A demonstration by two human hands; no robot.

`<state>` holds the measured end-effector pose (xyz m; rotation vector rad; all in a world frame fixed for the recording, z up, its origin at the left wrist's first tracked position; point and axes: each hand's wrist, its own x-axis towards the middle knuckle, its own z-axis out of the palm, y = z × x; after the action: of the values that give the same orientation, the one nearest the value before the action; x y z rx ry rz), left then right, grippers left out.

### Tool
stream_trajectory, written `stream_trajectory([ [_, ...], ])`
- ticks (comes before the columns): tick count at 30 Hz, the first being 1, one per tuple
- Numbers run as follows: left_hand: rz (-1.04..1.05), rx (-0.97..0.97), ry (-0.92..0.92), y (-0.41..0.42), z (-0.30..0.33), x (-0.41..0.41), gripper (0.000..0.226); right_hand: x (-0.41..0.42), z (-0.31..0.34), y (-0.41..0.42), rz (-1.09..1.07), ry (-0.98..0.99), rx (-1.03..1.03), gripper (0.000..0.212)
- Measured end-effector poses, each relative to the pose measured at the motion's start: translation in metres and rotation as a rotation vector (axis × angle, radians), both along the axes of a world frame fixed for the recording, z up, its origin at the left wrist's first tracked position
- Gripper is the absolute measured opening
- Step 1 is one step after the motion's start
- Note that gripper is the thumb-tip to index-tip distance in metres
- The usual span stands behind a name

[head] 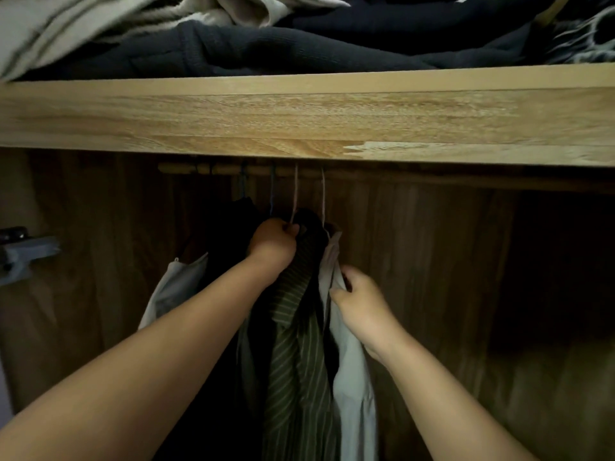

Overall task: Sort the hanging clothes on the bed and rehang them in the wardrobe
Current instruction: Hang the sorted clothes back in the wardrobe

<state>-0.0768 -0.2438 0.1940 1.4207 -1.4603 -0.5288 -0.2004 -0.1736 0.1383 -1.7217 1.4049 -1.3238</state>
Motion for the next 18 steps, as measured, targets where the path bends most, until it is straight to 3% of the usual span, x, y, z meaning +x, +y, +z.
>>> stream_trajectory([
  [4, 0.001, -0.032, -0.36, 0.034, -0.013, 0.002, 0.058, 0.007, 0.002, 0.001, 0.003, -0.004, -0.007, 0.038],
  [6, -0.008, -0.022, -0.468, 0.051, -0.024, 0.006, 0.059, 0.011, 0.003, -0.001, -0.006, 0.006, -0.021, 0.037],
  [11, 0.07, -0.19, -0.371, 0.06, -0.029, 0.038, 0.057, 0.021, 0.012, -0.006, 0.01, 0.062, 0.0, 0.035],
  [18, 0.085, -0.253, -0.334, 0.072, -0.052, 0.044, 0.049, 0.028, -0.006, 0.013, 0.06, 0.124, 0.046, 0.048],
])
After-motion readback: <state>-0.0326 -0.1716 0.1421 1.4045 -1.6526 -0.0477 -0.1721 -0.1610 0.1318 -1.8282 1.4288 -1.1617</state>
